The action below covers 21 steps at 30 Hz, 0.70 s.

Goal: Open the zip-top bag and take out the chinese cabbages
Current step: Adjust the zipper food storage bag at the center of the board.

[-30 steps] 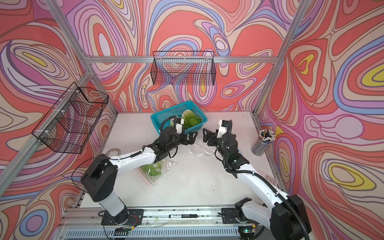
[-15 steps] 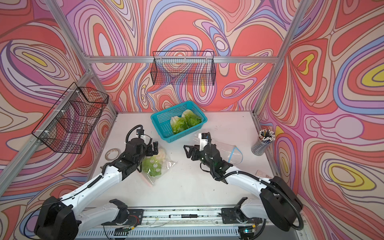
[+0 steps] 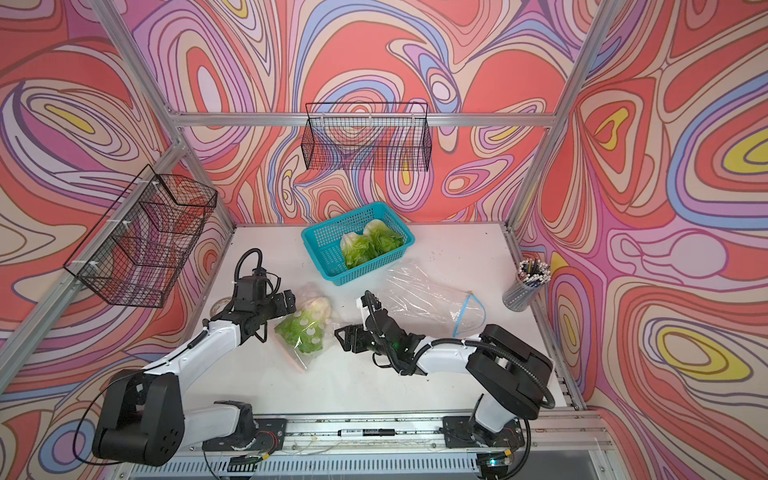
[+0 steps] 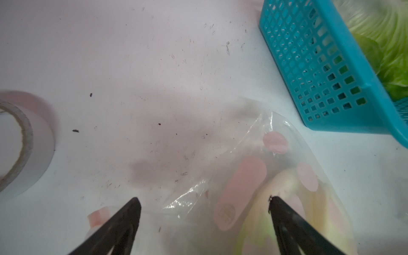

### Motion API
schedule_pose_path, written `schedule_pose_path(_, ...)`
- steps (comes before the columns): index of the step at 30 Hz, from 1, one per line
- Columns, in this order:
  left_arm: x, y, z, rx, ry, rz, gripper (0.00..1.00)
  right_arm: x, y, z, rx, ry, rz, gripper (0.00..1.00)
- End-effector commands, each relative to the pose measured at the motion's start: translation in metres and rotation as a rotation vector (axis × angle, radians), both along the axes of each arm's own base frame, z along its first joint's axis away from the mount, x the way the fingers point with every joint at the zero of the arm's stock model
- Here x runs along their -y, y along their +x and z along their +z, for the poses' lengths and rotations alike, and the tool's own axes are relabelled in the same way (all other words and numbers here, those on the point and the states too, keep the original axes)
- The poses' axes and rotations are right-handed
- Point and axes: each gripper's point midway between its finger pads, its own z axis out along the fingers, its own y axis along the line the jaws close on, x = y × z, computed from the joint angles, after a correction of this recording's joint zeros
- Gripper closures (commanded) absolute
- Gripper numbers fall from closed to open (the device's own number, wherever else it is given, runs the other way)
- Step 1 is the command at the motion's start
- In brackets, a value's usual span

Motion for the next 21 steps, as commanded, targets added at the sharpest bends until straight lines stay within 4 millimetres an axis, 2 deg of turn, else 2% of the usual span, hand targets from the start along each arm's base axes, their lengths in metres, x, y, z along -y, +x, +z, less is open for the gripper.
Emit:
schedule_pose_path(1, 0.018, -0.005, -0.015, -0.084, -0.136, -0.037, 0.16, -0.013, -0.016, -0.016, -0.087, 0.006, 0.071, 0.20)
schedule_pose_path(5, 0.026, -0.007, -0.022, -0.086, -0.192, -0.047, 0.21, -0.018, -0.017, -0.017, -0.103, 0.055, 0.067, 0.20)
schedule_pose_path(9, 0.037, -0.012, -0.022, -0.093, -0.263, -0.070, 0.32, -0.028, -0.017, -0.021, -0.137, 0.106, 0.078, 0.21)
schedule_pose_path(10, 0.039, -0.014, -0.021, -0.091, -0.280, -0.071, 0.34, -0.030, -0.016, -0.017, -0.131, 0.129, 0.077, 0.21)
schedule_pose_path(11, 0.041, -0.016, -0.019, -0.088, -0.291, -0.073, 0.35, -0.029, -0.015, -0.025, -0.142, 0.126, 0.067, 0.21)
schedule_pose_path(19, 0.047, -0.039, -0.011, -0.062, -0.353, -0.051, 0.39, -0.030, 0.011, -0.019, -0.136, 0.220, 0.000, 0.25)
schedule_pose_path(21, 0.052, -0.054, -0.021, -0.086, -0.357, -0.046, 0.39, -0.027, 0.022, -0.017, -0.133, 0.247, -0.019, 0.27)
